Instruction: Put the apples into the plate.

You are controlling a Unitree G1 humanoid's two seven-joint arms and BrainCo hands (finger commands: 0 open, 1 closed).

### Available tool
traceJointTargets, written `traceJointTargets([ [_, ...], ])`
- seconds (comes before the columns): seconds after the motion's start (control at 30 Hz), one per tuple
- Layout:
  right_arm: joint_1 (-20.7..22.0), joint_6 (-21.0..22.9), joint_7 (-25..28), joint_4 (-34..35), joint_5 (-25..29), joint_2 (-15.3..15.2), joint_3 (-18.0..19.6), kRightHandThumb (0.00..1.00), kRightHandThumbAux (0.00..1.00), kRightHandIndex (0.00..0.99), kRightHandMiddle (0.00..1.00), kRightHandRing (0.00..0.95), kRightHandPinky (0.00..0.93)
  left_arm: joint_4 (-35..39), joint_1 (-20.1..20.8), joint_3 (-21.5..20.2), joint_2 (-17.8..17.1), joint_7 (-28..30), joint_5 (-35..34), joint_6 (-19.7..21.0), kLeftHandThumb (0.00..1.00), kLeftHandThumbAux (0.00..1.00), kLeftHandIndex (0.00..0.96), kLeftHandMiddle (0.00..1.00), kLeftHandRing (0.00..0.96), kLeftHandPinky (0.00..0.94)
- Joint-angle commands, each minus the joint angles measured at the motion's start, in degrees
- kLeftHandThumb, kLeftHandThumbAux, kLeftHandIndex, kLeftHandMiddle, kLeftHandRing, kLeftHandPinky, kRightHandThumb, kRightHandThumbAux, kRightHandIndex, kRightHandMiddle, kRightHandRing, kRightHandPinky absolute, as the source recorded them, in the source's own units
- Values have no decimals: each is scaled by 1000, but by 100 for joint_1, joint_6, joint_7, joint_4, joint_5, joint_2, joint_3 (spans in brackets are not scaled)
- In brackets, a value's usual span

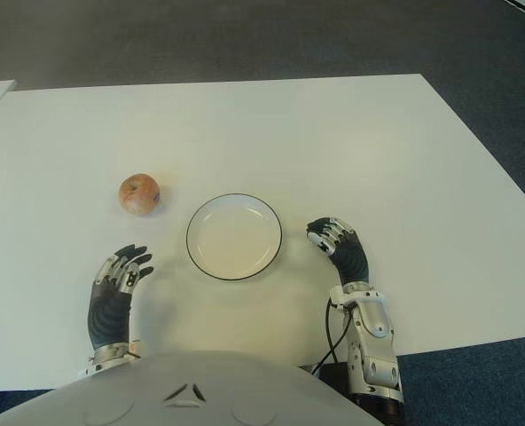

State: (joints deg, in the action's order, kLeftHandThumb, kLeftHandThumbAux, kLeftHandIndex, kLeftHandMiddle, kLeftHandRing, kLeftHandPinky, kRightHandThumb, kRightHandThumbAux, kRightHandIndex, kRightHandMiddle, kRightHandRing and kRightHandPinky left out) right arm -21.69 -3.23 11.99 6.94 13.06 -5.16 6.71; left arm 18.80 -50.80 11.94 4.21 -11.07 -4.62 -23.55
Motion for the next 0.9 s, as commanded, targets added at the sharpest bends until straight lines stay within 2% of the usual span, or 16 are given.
traceJointTargets([
  [0.03, 35, -329, 134, -239, 52, 57, 30, 411, 614, 250, 295, 286, 284, -165, 11, 4, 305, -127, 11, -24, 215, 505, 149, 140, 120, 117],
  [0.13, -8, -424, 196, -231, 107, 65, 37, 357, 587, 192, 259, 251, 262, -173, -25, 50, 357, -202, 66, -45, 179, 495, 94, 82, 64, 65],
  [0.33, 0, -427, 302, -277, 208, 67, 57, 324, 564, 137, 212, 200, 210, -224, 13, 89, 354, -277, 82, -110, 136, 492, 27, 13, 8, 9],
  [0.53, 8, -316, 424, -270, 402, 79, 93, 334, 566, 113, 184, 176, 200, -231, 62, 137, 340, -290, 118, -112, 121, 476, 2, 1, 0, 0],
  [0.9, 7, -212, 493, -248, 448, 53, 99, 344, 577, 104, 174, 177, 200, -193, 61, 151, 326, -276, 126, -46, 121, 465, 0, 0, 0, 0],
])
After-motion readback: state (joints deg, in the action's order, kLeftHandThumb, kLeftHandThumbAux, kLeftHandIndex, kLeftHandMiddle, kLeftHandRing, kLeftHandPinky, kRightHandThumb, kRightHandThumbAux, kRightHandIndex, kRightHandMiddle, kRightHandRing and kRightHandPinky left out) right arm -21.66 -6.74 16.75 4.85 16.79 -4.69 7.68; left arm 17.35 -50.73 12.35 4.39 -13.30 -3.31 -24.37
